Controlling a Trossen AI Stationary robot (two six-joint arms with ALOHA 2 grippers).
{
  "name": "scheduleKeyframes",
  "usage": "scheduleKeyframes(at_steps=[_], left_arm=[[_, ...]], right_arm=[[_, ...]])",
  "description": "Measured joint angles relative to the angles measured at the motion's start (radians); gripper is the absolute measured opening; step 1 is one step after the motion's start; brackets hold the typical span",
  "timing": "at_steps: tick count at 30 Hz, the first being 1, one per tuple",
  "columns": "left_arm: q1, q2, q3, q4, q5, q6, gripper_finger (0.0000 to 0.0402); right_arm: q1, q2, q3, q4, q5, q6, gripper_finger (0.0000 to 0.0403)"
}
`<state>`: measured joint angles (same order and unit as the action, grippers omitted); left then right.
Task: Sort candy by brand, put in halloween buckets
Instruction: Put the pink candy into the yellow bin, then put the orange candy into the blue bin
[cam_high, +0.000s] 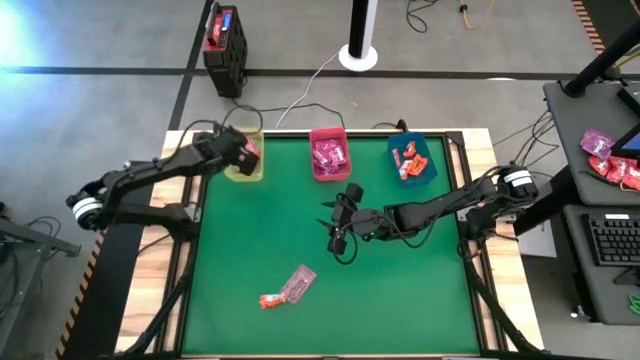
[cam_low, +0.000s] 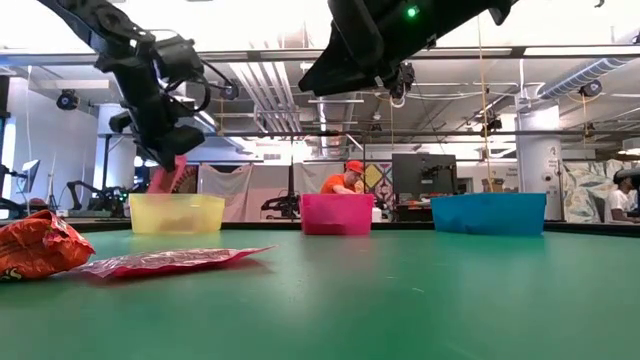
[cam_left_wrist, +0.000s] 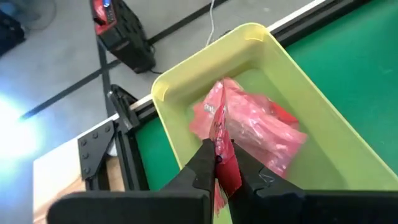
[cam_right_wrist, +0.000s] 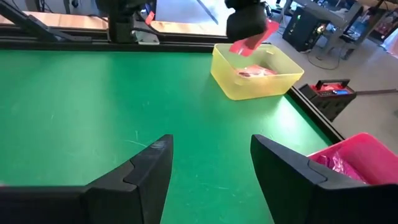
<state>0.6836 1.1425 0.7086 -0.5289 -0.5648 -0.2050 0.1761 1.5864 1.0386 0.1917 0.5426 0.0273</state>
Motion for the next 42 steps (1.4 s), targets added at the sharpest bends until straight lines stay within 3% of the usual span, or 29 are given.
scheduleKeyframes(at_steps=[3, 11, 26, 29, 32, 35, 42], left_arm=[[0.042, 0.003, 0.0, 0.037, 0.055, 0.056, 0.0004], [0.041, 0.008, 0.0, 0.064, 0.044, 0.05, 0.0015], [0.013, 0.006, 0.0, 0.064, 0.058, 0.028, 0.0132], [-0.046, -0.001, 0.0, 0.064, 0.122, 0.001, 0.0142], [-0.145, -0.012, 0.0, 0.063, 0.135, -0.04, 0.0144], [-0.281, -0.02, 0.0, 0.063, 0.137, -0.073, 0.0142], [-0.634, -0.037, 0.0, 0.056, 0.16, -0.127, 0.0137]], right_arm=[[0.0, 0.0, -0.004, -0.002, 0.0, 0.0, 0.021], [0.0, 0.0, -0.007, -0.002, 0.0, 0.0, 0.021], [0.0, 0.001, -0.015, -0.023, 0.0, 0.026, 0.021], [0.0, 0.001, -0.017, -0.023, -0.032, 0.04, 0.021], [-0.002, 0.002, -0.025, -0.023, -0.148, 0.041, 0.021], [-0.002, 0.017, -0.026, -0.022, -0.266, 0.044, 0.021], [-0.001, 0.084, -0.027, 0.0, -0.425, 0.023, 0.021]])
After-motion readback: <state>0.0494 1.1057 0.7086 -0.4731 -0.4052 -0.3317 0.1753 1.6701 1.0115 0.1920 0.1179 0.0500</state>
